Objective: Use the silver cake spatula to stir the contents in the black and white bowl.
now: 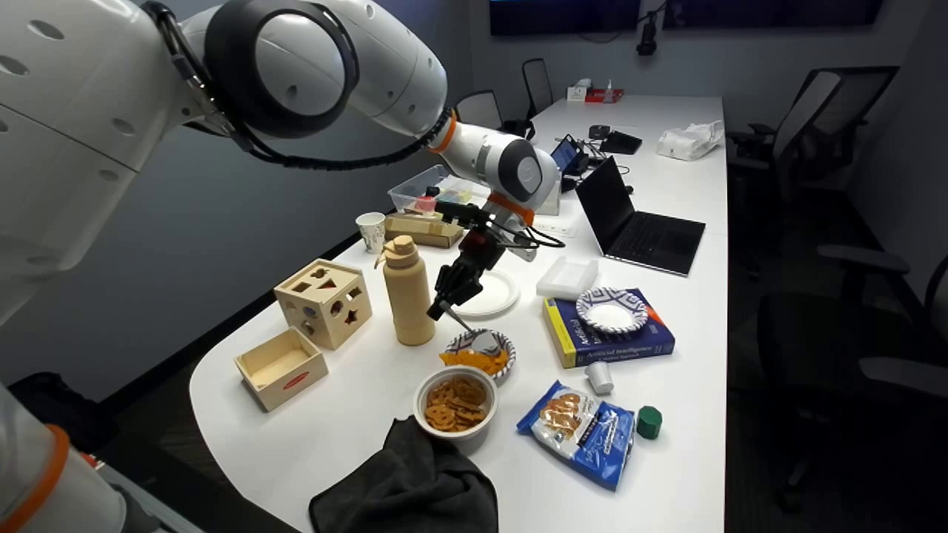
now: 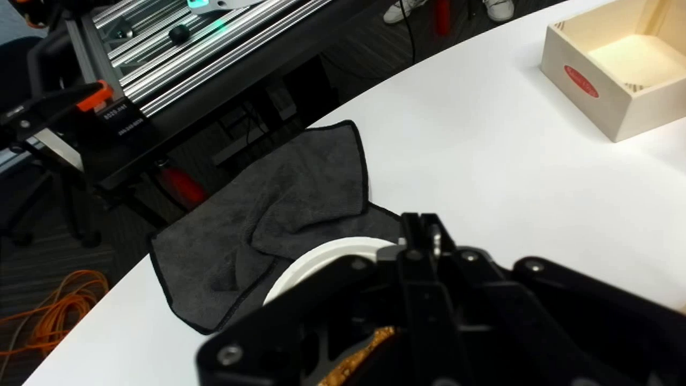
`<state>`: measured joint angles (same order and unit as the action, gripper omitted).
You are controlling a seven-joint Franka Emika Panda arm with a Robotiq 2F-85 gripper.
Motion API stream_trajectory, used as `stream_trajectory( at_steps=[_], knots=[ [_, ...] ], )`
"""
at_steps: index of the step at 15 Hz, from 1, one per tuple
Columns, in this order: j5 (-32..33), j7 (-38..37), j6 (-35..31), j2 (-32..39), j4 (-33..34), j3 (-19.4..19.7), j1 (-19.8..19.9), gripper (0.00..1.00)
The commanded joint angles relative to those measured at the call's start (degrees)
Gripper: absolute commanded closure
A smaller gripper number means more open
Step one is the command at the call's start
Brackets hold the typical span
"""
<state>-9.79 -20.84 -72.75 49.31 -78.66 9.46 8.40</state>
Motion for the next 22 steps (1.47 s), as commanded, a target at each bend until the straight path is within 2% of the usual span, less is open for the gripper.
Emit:
stream_trajectory(
  at_steps=[1,9,22],
  knots=[
    [1.7,-1.2,3.7,0.7,1.9,0.4,-0.9,0.99],
    [0.4,1.5,8.5,3.7,3.6,-1.4,-0.7,0.99],
    [-3.9,8.6,1.1,2.3,3.5,-2.4,1.3,0.99]
  ],
)
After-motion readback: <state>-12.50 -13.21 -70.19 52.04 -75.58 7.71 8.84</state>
